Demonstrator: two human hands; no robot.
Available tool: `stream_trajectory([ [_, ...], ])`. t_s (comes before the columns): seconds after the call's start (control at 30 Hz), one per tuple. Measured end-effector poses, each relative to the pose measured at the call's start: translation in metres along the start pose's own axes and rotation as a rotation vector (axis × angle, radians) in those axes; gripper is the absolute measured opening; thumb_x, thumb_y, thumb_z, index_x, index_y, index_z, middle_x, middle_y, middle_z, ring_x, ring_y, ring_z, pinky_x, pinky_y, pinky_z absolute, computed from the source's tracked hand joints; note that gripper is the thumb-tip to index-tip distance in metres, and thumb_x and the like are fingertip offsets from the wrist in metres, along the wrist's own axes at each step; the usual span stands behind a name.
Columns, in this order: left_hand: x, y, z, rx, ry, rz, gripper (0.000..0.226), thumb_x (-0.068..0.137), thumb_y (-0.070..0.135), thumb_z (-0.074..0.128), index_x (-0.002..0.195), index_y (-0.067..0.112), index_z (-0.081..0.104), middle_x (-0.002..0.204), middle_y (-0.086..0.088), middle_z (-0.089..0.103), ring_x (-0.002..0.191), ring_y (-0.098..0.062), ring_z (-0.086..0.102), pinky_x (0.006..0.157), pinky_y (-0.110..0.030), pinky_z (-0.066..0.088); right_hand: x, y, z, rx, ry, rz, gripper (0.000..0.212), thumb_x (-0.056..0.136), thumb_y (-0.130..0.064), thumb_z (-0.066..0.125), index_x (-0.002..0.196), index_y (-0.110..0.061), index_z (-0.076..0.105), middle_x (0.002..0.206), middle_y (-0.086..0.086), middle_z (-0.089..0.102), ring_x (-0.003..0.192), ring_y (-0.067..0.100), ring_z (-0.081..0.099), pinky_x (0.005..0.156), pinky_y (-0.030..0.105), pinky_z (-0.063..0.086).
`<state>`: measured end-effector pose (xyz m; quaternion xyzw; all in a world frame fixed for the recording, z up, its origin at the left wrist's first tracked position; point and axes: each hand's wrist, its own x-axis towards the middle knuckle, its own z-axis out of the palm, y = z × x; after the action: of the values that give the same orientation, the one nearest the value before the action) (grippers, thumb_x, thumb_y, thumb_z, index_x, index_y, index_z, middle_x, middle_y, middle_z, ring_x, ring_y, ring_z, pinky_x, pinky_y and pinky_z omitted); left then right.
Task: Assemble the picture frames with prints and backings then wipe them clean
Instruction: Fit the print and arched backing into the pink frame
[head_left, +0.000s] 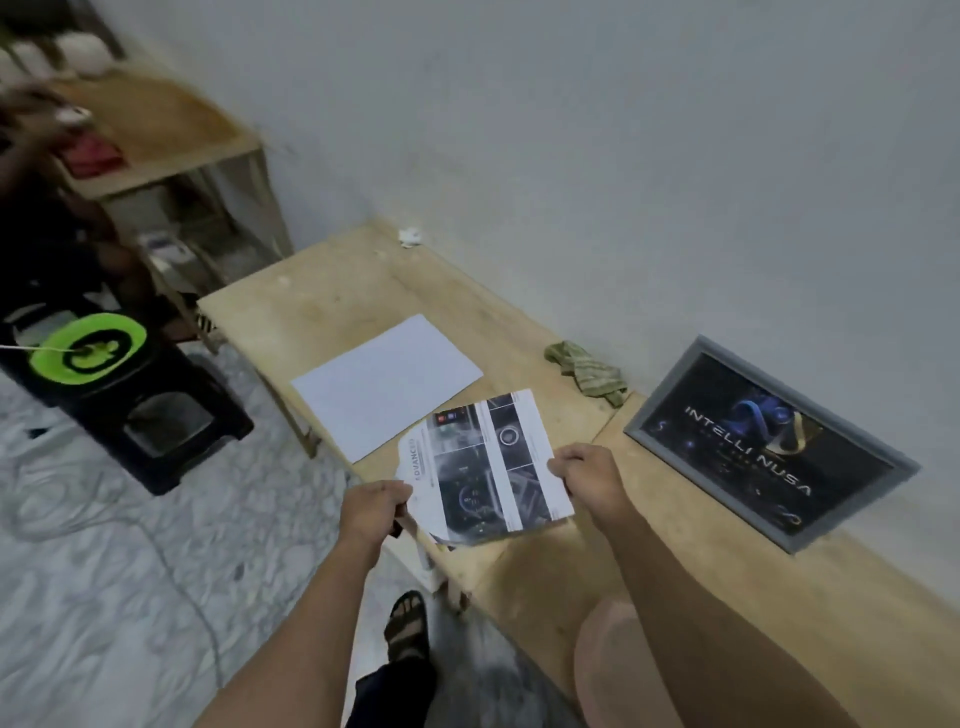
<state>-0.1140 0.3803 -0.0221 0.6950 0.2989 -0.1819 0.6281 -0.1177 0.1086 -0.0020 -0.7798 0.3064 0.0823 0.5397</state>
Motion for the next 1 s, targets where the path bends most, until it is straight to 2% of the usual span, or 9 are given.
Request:
stream_trajectory([
  [0.07,0.031,0.018,-0.021,-0.024,0.043,0.003,0.007,0.083,0.0,0.066,0.082,-0.006,0.07,0.068,-0.014,0.06,0.063,-0.027,0.053,0.042,-0.024,0.041,0.03,-0.033,0.033,-0.058,-0.035,-0.019,0.002,0.076,-0.008,0.068,0.075,-0.006,0.069,0.077,0.006,0.069,0.073,0.023,0.063,0.067,0.034,0.05],
  [0.27,0.119,0.056,-0.064,0.006,0.138,-0.009,0.013,0.083,0.006,0.072,0.071,0.004,0.07,0.063,-0.012,0.066,0.057,-0.021,0.058,0.051,-0.023,0.043,0.113,-0.109,0.128,-0.254,-0.042,-0.113,0.009,0.073,-0.005,0.06,0.073,0.0,0.067,0.081,0.017,0.067,0.078,0.036,0.057,0.066,0.026,0.041],
  [0.33,0.148,0.064,-0.07,0.041,0.177,-0.018,0.017,0.082,0.006,0.074,0.066,0.005,0.069,0.061,-0.009,0.066,0.059,-0.02,0.059,0.061,-0.026,0.047,0.139,-0.126,0.155,-0.351,-0.055,-0.143,0.011,0.073,-0.005,0.056,0.07,-0.003,0.066,0.08,0.012,0.067,0.076,0.029,0.058,0.065,0.026,0.041],
  [0.5,0.196,0.071,-0.077,0.096,0.202,-0.063,0.017,0.08,0.006,0.076,0.065,0.008,0.069,0.069,-0.007,0.071,0.066,-0.025,0.065,0.071,-0.039,0.058,0.186,-0.142,0.199,-0.484,-0.041,-0.206,0.021,0.076,-0.002,0.056,0.09,0.007,0.067,0.098,0.021,0.069,0.096,0.035,0.064,0.078,0.041,0.054],
  [0.57,0.205,0.069,-0.079,0.164,0.206,-0.06,0.025,0.082,0.007,0.073,0.058,0.011,0.067,0.059,-0.002,0.069,0.063,-0.024,0.066,0.073,-0.042,0.059,0.197,-0.144,0.211,-0.522,-0.07,-0.196,0.02,0.079,-0.002,0.056,0.092,0.003,0.07,0.099,0.015,0.071,0.098,0.031,0.064,0.077,0.033,0.05],
  [0.63,0.205,0.069,-0.079,0.224,0.206,-0.052,0.029,0.085,0.015,0.069,0.057,0.012,0.069,0.057,-0.001,0.069,0.061,-0.023,0.066,0.072,-0.039,0.058,0.205,-0.142,0.219,-0.549,-0.098,-0.178,0.024,0.082,-0.008,0.056,0.102,-0.007,0.069,0.109,0.006,0.068,0.104,0.025,0.061,0.079,0.026,0.044],
  [0.77,0.194,0.068,-0.079,0.41,0.306,-0.058,0.023,0.089,0.036,0.062,0.073,0.022,0.071,0.078,0.002,0.072,0.077,-0.021,0.068,0.069,-0.029,0.052,0.209,-0.13,0.215,-0.582,-0.111,-0.138,0.043,0.082,-0.017,0.057,0.124,-0.015,0.057,0.125,0.008,0.058,0.113,0.026,0.056,0.093,0.033,0.045],
  [0.87,0.169,0.055,-0.071,0.44,0.329,-0.044,0.024,0.092,0.036,0.059,0.073,0.024,0.067,0.075,0.003,0.069,0.074,-0.019,0.065,0.064,-0.028,0.047,0.193,-0.11,0.196,-0.61,-0.103,-0.124,0.033,0.083,-0.016,0.056,0.115,-0.013,0.061,0.115,0.005,0.061,0.108,0.026,0.058,0.091,0.035,0.046],
  [1.0,0.123,0.019,-0.047,0.415,0.241,-0.073,0.027,0.088,0.038,0.063,0.065,0.025,0.067,0.064,0.008,0.068,0.065,-0.015,0.066,0.064,-0.03,0.054,0.166,-0.073,0.156,-0.655,-0.118,-0.11,0.01,0.081,-0.009,0.047,0.071,-0.011,0.048,0.076,0.005,0.052,0.076,0.026,0.051,0.062,0.032,0.038],
])
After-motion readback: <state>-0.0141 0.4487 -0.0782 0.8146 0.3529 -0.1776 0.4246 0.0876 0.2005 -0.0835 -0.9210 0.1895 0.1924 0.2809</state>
